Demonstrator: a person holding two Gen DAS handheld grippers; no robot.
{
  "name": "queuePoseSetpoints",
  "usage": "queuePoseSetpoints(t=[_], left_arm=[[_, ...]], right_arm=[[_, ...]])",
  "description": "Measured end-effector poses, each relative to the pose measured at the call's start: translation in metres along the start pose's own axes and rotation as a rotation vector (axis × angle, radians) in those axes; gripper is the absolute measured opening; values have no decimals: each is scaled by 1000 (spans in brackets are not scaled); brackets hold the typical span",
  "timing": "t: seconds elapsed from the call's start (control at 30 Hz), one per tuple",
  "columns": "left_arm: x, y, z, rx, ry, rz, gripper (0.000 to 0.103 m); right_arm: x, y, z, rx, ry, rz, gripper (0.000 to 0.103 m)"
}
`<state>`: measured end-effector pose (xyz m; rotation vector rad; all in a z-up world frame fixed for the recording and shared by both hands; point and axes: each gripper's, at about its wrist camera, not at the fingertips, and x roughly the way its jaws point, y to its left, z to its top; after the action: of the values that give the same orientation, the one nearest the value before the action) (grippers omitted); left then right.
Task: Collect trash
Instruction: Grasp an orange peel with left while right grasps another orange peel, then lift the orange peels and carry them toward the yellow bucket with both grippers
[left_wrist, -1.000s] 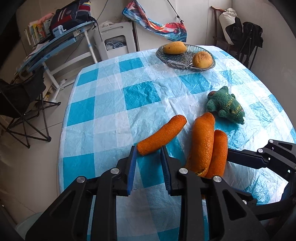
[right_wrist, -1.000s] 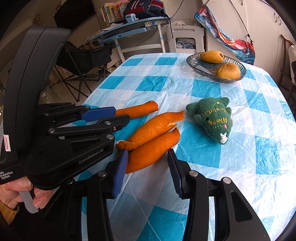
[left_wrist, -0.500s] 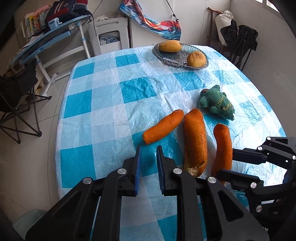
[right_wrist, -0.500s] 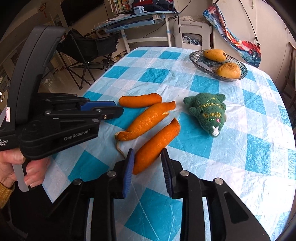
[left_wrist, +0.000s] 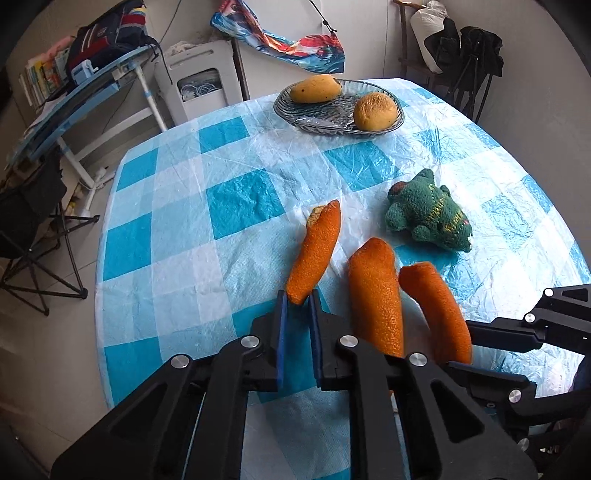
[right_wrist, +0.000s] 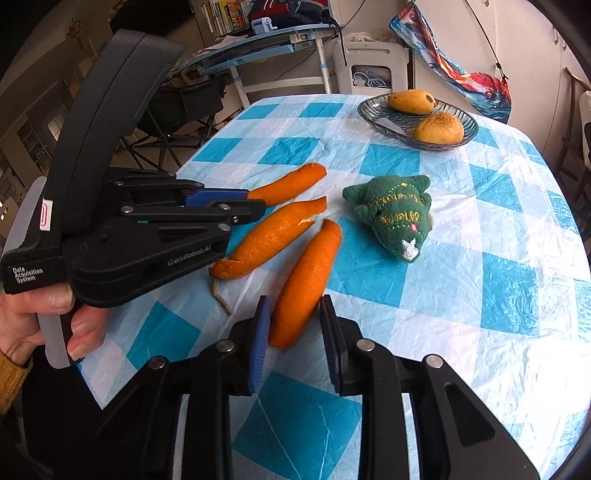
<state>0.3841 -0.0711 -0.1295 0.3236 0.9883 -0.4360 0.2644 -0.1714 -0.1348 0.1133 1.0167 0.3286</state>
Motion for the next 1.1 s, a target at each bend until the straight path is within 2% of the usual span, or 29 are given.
queuePoseSetpoints(t=[0.03,0.2,0.37,0.7,0.93,1.1], left_arm=[[-2,0,-2,-8,4,-15,5],[-18,5,-20,-76,14,-89,4],[-40,4,-38,-84,-2,-59,4],[-87,-6,-73,-152,-54,53,4],[-118,-20,-96,-153,-86,89,4],[-139,-31,-114,-159,-98,88,4]], right_arm=[[-2,0,-2,-1,4,1,21],[-14,5,-13,-17,10,13,18],[-27,6,-29,-7,9,20,18],[-49,12,-52,13,-26,50,17],[-65,26,-76,3,-41,76,17],[-79,41,-97,-20,-51,96,17]])
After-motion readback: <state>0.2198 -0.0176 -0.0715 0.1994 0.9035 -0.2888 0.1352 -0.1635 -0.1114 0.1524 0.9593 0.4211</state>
